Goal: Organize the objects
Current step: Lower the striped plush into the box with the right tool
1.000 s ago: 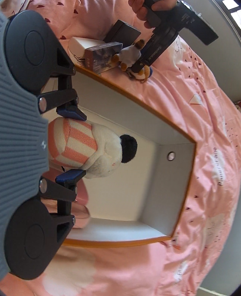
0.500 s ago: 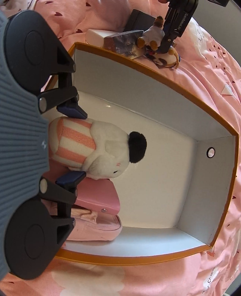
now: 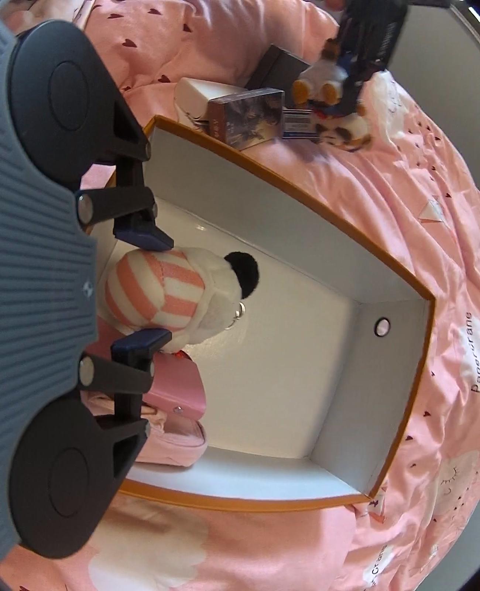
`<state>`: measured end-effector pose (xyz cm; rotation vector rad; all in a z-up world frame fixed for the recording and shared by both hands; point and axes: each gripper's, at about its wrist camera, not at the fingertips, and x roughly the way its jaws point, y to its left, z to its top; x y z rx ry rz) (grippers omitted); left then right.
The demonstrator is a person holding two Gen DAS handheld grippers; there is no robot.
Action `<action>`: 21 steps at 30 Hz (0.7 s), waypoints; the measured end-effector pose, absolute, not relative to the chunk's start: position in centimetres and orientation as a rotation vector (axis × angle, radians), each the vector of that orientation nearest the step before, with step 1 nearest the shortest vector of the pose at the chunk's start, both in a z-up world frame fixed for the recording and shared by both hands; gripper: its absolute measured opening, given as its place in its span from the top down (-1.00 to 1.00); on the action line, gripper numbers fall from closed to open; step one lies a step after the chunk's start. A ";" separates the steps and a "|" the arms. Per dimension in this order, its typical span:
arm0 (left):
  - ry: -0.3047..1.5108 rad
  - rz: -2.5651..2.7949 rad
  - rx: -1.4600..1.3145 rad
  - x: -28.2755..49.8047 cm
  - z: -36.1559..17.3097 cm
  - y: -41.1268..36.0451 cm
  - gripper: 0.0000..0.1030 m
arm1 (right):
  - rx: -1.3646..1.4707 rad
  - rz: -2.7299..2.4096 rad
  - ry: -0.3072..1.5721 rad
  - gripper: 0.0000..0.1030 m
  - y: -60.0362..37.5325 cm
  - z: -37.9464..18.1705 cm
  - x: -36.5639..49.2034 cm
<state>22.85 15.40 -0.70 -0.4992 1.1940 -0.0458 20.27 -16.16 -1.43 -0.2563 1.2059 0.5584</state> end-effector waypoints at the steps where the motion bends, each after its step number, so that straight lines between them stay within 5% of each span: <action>1: 1.177 -0.061 -0.504 22.7 0.0 15.0 0.18 | -0.267 0.557 1.216 0.08 -16.1 -1.7 20.2; 9: 1.046 -0.270 -0.490 21.4 5.7 9.0 0.18 | -0.054 0.523 1.385 0.18 -18.8 -5.2 22.0; 16: 1.000 -0.408 -0.358 20.6 6.8 1.5 0.18 | -0.008 0.506 1.349 0.41 -20.3 -5.0 21.6; 21: 1.031 -0.436 -0.277 20.8 4.8 -2.2 0.18 | -0.101 0.517 1.225 0.38 -20.7 -2.9 20.5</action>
